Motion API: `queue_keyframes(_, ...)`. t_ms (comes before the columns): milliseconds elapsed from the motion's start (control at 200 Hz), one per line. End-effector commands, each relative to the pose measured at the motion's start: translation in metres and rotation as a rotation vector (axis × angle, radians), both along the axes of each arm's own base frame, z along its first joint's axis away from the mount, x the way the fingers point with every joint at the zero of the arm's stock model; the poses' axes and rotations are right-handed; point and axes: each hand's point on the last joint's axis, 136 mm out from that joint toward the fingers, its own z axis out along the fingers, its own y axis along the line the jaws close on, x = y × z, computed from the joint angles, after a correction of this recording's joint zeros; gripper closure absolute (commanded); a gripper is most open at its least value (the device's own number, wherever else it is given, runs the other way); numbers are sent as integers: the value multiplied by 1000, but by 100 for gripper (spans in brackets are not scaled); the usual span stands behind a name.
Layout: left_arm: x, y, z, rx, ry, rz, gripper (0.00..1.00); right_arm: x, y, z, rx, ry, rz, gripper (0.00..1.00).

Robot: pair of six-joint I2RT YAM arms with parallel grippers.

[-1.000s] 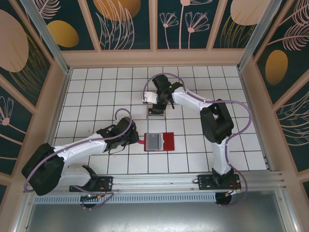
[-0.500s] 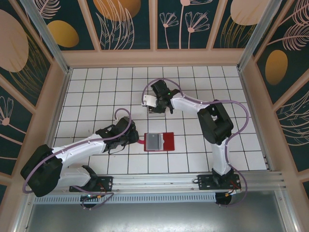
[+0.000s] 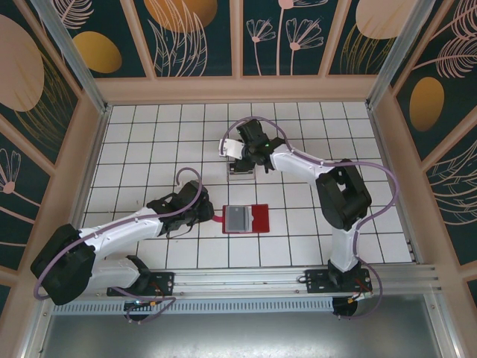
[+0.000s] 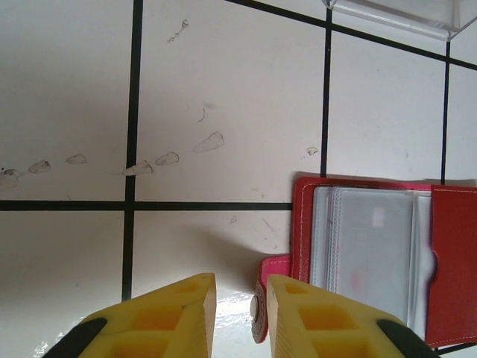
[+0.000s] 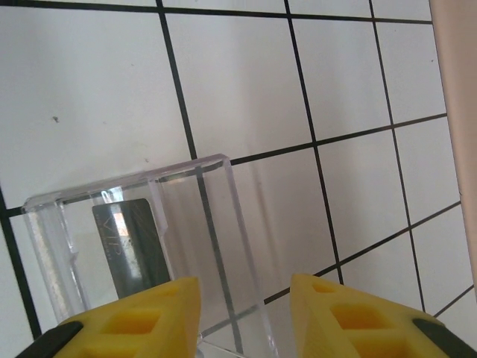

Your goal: Take the credit cards out of the card holder

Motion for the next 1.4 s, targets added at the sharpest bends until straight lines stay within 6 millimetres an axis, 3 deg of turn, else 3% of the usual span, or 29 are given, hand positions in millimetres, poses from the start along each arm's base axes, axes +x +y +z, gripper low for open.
queue_keyframes(0,-2,4,-2,2,6,11,73,7,-2,-3,9,-29,-44,63)
queue_keyframes(375,-3,5,-3,0,8,15,73,4,0,-40,-21,40,-33,63)
queue_keyframes(546,-3,5,-3,0,10,13,73,4,2,-46,-25,53,-33,63)
queue_keyframes(646,-3,5,-1,-4,7,14,73,7,2,-34,-7,36,-46,63)
queue_keyframes(891,1,-4,6,-19,-6,-19,73,5,6,29,152,16,-121,61)
queue_keyframes(1096,8,-13,14,-25,-24,-47,74,-14,1,43,305,174,-296,61)
queue_keyframes(1396,24,-13,19,-2,-57,-49,77,-51,-17,53,690,475,-717,67)
